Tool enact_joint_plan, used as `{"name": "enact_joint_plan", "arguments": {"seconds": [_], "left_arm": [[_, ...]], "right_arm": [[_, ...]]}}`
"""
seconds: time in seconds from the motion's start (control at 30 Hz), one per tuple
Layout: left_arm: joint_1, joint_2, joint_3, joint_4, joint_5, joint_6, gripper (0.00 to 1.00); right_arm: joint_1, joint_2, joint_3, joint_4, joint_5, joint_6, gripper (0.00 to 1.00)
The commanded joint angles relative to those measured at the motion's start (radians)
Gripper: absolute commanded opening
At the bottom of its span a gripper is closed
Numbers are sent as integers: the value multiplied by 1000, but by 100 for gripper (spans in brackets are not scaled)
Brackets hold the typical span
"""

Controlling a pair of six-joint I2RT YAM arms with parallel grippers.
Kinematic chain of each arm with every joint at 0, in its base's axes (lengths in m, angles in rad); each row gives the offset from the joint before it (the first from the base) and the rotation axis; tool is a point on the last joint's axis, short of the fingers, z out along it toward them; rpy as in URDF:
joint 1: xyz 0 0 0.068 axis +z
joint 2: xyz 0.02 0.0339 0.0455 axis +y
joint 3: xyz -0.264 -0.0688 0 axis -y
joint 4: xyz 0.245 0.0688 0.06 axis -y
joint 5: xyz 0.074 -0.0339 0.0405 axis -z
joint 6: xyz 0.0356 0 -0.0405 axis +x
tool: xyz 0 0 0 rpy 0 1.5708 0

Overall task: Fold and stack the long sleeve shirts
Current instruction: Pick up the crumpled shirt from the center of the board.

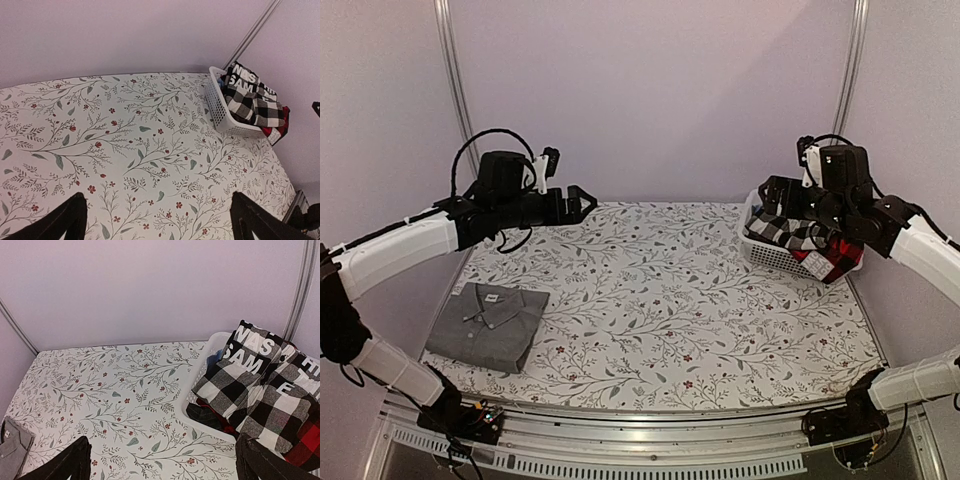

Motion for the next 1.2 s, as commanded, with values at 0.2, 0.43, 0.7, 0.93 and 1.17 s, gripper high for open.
{"name": "enact_joint_plan", "arguments": {"seconds": [0.2, 0.43, 0.7, 0.93, 1.17], "left_arm": [[17, 19, 37, -20, -5, 16, 100], [19, 22, 54, -41, 8, 16, 100], [18, 16, 63, -62, 10, 21, 100], [18, 1, 53, -65, 4, 14, 100], [18, 0, 46, -58, 1, 14, 100]], "right_arm": [[-139, 157, 140, -40, 52, 2, 99], [-335, 432, 314, -58, -26, 2, 98], [-430, 737, 450, -65, -112, 2, 92], [-433, 815, 450, -64, -115, 27, 66], [-431, 727, 455, -64, -79, 29, 4]]}}
